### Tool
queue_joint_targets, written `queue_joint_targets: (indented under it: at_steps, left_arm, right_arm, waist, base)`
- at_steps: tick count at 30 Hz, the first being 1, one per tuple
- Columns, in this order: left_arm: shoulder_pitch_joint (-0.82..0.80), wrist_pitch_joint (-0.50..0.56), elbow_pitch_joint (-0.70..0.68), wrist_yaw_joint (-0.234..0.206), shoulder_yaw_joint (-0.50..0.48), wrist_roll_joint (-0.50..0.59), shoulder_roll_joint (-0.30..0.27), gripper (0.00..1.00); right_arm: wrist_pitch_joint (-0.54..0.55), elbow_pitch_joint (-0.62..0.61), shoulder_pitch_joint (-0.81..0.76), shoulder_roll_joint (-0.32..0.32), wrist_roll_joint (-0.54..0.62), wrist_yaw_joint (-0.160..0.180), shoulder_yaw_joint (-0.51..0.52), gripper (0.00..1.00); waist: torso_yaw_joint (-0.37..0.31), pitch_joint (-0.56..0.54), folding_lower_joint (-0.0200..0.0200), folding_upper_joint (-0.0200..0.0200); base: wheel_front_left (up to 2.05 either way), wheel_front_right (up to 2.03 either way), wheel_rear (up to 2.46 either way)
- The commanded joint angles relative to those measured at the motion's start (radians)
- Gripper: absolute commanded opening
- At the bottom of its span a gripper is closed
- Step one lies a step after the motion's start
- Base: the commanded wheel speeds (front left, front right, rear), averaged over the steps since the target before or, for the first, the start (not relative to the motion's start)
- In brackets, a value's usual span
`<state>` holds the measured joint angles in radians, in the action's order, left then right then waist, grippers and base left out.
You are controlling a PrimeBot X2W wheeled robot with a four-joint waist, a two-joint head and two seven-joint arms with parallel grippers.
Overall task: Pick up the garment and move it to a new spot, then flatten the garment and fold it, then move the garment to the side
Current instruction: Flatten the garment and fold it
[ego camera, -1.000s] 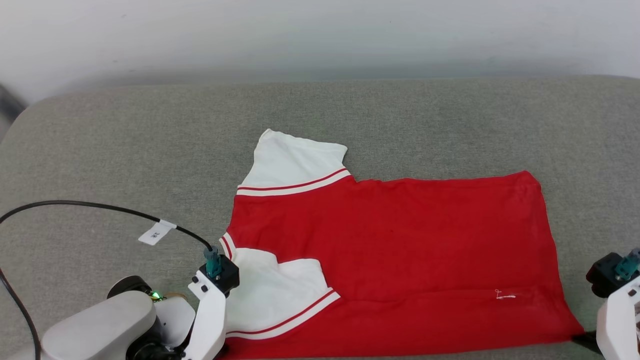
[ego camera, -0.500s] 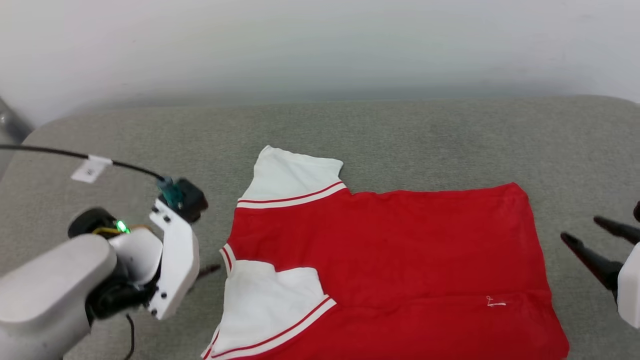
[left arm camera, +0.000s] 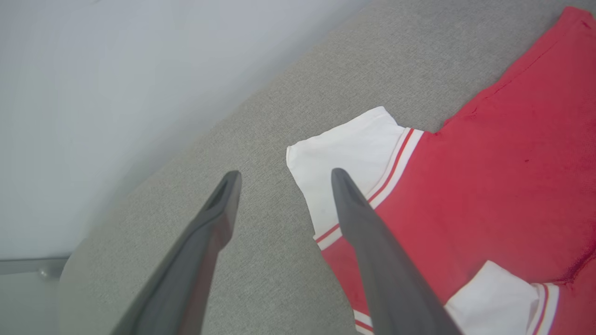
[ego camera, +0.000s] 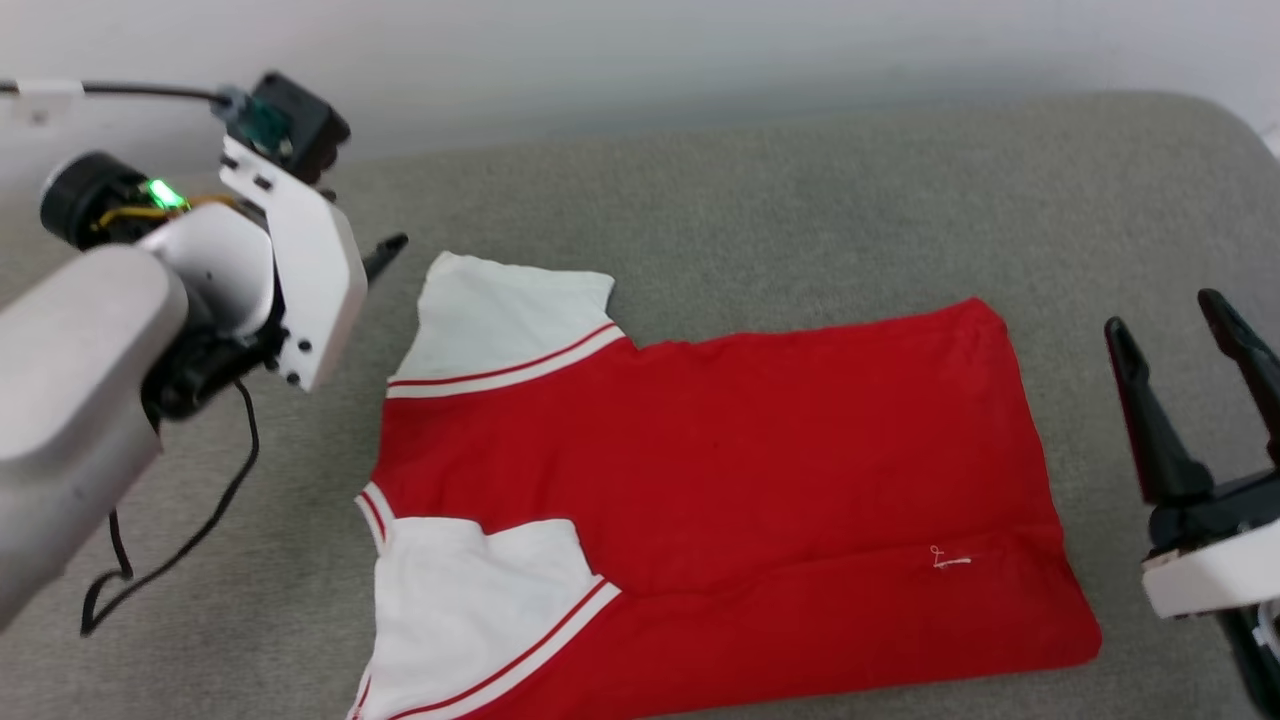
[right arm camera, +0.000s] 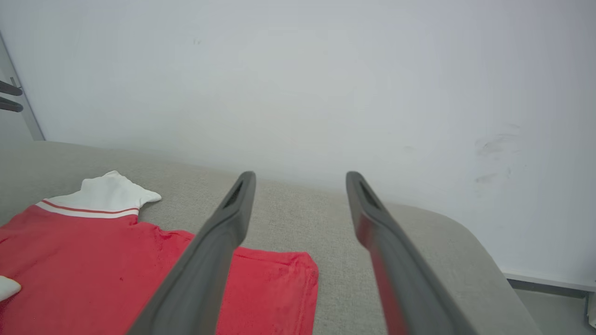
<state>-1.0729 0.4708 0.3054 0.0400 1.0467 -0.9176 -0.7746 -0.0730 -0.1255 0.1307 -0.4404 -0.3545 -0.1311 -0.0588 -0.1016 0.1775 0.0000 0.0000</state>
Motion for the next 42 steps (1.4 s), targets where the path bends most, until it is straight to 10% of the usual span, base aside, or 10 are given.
queue_joint_targets:
  at_steps: [1, 10, 22, 31, 32, 33, 42]
  left_arm:
    - [-0.045, 0.014, 0.028, 0.003, -0.010, 0.006, 0.011, 1.00]
    - [-0.227, 0.166, 0.162, 0.044, -0.010, -0.015, 0.083, 1.00]
    - [-0.398, 0.572, 0.256, 0.075, 0.096, -0.034, 0.116, 1.00]
    - [-0.341, 0.604, 0.261, 0.084, 0.124, -0.072, 0.097, 1.00]
    - [-0.337, 0.598, 0.258, 0.084, 0.122, -0.074, 0.100, 0.30]
    - [-0.335, 0.597, 0.257, 0.084, 0.125, -0.074, 0.101, 0.00]
    - [-0.340, 0.527, 0.218, 0.088, 0.121, -0.080, 0.109, 0.00]
  right_arm:
    - [-0.018, -0.041, -0.032, 0.054, 0.036, 0.001, 0.026, 1.00]
    - [-0.058, -0.170, -0.093, 0.215, 0.134, 0.001, 0.061, 1.00]
    - [-0.106, -0.101, 0.013, 0.214, 0.130, 0.001, 0.008, 1.00]
    - [-0.137, -0.044, 0.059, 0.199, 0.116, 0.001, -0.013, 1.00]
    - [-0.139, -0.042, 0.060, 0.198, 0.116, 0.001, -0.012, 1.00]
    - [-0.140, -0.041, 0.062, 0.195, 0.121, 0.001, -0.011, 1.00]
    - [-0.124, -0.043, 0.128, 0.116, 0.127, 0.001, 0.038, 1.00]
  waist:
    - [-0.035, 0.061, 0.0000, 0.0000]
    - [-0.079, 0.201, 0.0000, 0.0000]
    - [-0.125, 0.360, 0.0000, 0.0000]
    - [-0.132, 0.389, 0.0000, 0.0000]
    - [-0.130, 0.389, 0.0000, 0.0000]
    - [-0.128, 0.385, 0.0000, 0.0000]
    - [-0.094, 0.290, 0.0000, 0.0000]
  base:
    - [0.00, 0.00, 0.00]
    - [0.00, 0.00, 0.00]
    - [0.00, 0.00, 0.00]
    - [0.00, 0.00, 0.00]
    - [0.00, 0.00, 0.00]
    - [0.00, 0.00, 0.00]
    - [0.00, 0.00, 0.00]
